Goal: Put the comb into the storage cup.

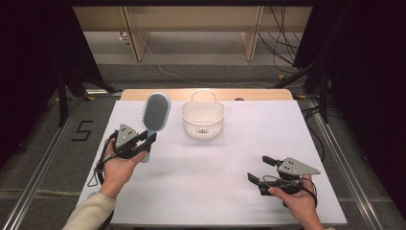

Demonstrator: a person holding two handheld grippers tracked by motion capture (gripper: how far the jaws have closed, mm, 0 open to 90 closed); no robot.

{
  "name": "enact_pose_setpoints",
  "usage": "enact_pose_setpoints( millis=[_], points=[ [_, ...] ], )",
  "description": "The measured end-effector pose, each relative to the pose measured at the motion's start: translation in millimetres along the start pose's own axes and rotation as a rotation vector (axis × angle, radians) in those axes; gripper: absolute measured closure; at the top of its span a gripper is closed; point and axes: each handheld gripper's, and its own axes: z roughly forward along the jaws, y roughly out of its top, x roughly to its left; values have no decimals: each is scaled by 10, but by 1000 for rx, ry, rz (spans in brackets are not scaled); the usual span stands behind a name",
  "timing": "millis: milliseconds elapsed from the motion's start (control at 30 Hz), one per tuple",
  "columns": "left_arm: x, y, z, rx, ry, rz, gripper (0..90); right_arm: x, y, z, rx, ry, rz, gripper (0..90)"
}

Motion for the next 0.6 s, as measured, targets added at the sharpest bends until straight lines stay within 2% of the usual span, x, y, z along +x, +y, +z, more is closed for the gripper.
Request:
enact_pose_setpoints(
  millis=[600],
  points=[
    [-2,60,26,-15,-1,-3,699,1,0,1,-2,1,0,146]
  ],
)
